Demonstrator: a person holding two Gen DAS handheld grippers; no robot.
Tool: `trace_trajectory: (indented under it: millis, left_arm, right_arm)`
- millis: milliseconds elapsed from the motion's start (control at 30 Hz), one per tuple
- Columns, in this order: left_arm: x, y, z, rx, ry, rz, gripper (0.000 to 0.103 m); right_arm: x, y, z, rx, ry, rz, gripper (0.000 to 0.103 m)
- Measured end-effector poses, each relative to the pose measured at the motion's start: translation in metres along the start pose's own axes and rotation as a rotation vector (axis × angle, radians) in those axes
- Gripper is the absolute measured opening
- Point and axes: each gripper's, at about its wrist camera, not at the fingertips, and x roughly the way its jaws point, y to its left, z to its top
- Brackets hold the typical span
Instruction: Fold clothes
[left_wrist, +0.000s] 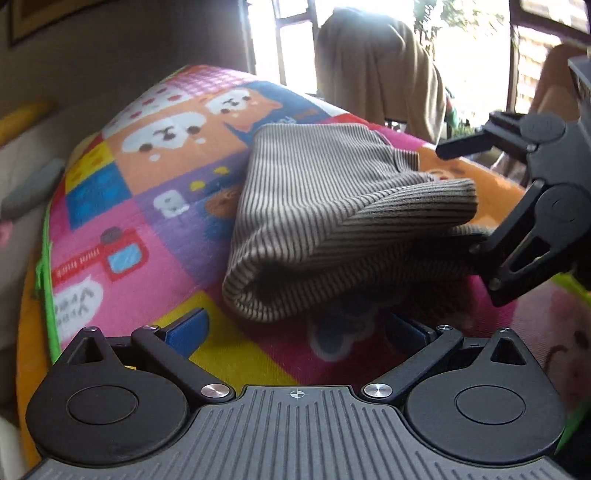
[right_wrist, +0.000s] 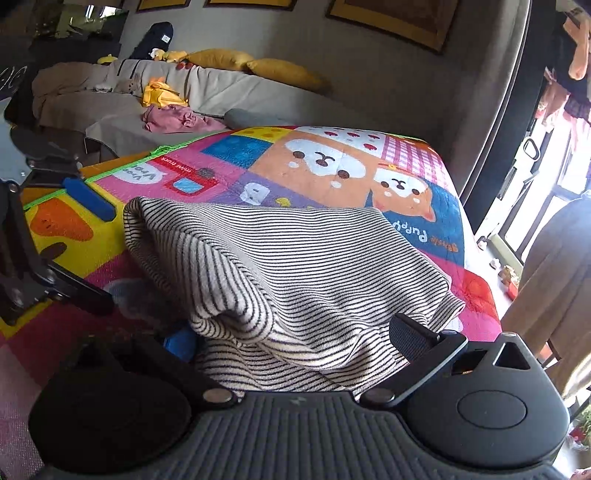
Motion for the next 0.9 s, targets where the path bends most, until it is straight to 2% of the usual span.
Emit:
trace_trajectory:
  millis: [33,167,333,400,467,500,600,733,900]
  left_arm:
    - [0.006,-0.004,0.003,0.046,-0.003,0.048,0.103]
    - [0.012,-0.001,0.021,0.066,-0.027,0.129,0.103]
    - [0.0,0.011,0.04,-0.011,-0.092,0.1,0.103]
    - [0.0,0.015,0.042,-0.029,-0.09,0.087,0.103]
    - [0.0,0.016,0.042,-0.039,-0.083,0.066,0.103]
    - [-0.002,0.016,0.04,-0.033,-0.083,0.047,0.103]
    - [-0.005,0.015,0.029,0.004,-0.083,-0.004,0.103]
    - [0.012,0.005,0.021,0.1,-0.057,0.02,0.103]
    - [0.032,-0.005,0.028,0.208,-0.128,0.063,0.103]
  right_arm:
    - [-0.003,0.004,-0.001,-0.017,-0.01,-0.004,0.103]
    - [-0.022,0.016,-0.002,-0.072,-0.071,0.016,0.103]
    - [-0.02,0.04,-0.006,-0.204,-0.068,-0.005,0.103]
    - [-0.012,0.048,-0.008,-0.252,-0.062,-0.051,0.103]
    - [-0.002,0.045,-0.006,-0.264,-0.069,-0.141,0.103]
    - [0.0,0.038,-0.003,-0.241,-0.073,-0.183,0.103]
    - [-0.005,0.007,0.008,-0.104,-0.083,-0.175,0.103]
    - [-0.007,-0.008,0.006,-0.055,-0.097,-0.201,0.103]
    - [-0.006,-0.009,0.0,-0.086,-0.108,-0.209,0.103]
